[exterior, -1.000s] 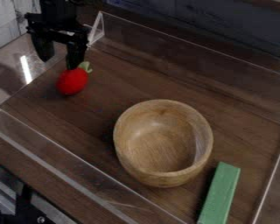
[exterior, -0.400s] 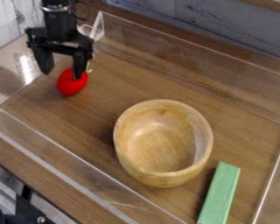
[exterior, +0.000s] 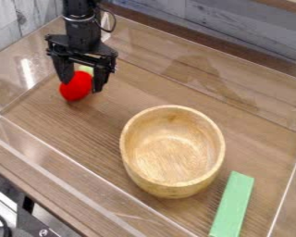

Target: Move the red object to the right side of the table

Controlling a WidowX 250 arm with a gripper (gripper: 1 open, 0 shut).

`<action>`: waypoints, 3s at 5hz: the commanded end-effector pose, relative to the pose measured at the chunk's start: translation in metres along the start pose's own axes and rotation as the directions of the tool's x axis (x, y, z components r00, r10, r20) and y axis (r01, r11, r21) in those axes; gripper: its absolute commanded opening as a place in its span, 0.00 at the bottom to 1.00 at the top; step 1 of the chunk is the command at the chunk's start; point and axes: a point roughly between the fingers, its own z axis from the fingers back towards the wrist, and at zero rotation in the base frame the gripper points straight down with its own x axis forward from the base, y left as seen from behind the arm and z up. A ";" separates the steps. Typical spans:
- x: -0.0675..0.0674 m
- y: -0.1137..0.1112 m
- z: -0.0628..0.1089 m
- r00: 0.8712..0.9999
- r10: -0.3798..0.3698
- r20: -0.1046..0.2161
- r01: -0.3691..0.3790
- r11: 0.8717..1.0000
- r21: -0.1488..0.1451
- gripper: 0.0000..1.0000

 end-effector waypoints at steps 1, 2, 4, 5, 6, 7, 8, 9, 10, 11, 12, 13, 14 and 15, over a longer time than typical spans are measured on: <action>0.022 0.020 0.010 0.998 -0.018 0.064 0.017 1.000 0.013 1.00; 0.026 0.014 0.008 0.998 -0.012 0.062 0.012 1.000 0.012 1.00; 0.031 0.011 0.002 0.996 -0.055 0.067 0.055 0.998 0.009 1.00; 0.032 0.013 0.000 0.992 -0.104 0.069 0.103 0.995 0.005 1.00; 0.031 0.029 -0.003 0.988 -0.136 0.069 0.137 0.991 0.001 1.00; 0.031 0.046 -0.006 0.985 -0.157 0.070 0.158 0.987 -0.004 1.00; 0.032 0.051 -0.023 0.992 -0.112 0.059 0.113 0.993 -0.016 1.00; 0.037 0.050 -0.038 0.996 -0.067 0.051 0.069 0.997 -0.029 1.00; 0.040 0.048 -0.036 0.999 0.021 0.050 -0.020 0.999 -0.029 0.00; 0.041 0.039 -0.013 0.996 -0.010 0.087 0.013 0.999 -0.036 0.00; 0.042 0.023 0.014 0.990 -0.051 0.129 0.056 0.998 -0.040 0.00; 0.047 -0.005 0.045 0.981 -0.101 0.165 0.111 0.992 -0.053 0.00; 0.050 -0.039 0.060 0.973 -0.147 0.177 0.164 0.983 -0.084 0.00; 0.055 -0.081 0.063 0.960 -0.212 0.182 0.232 0.968 -0.099 0.00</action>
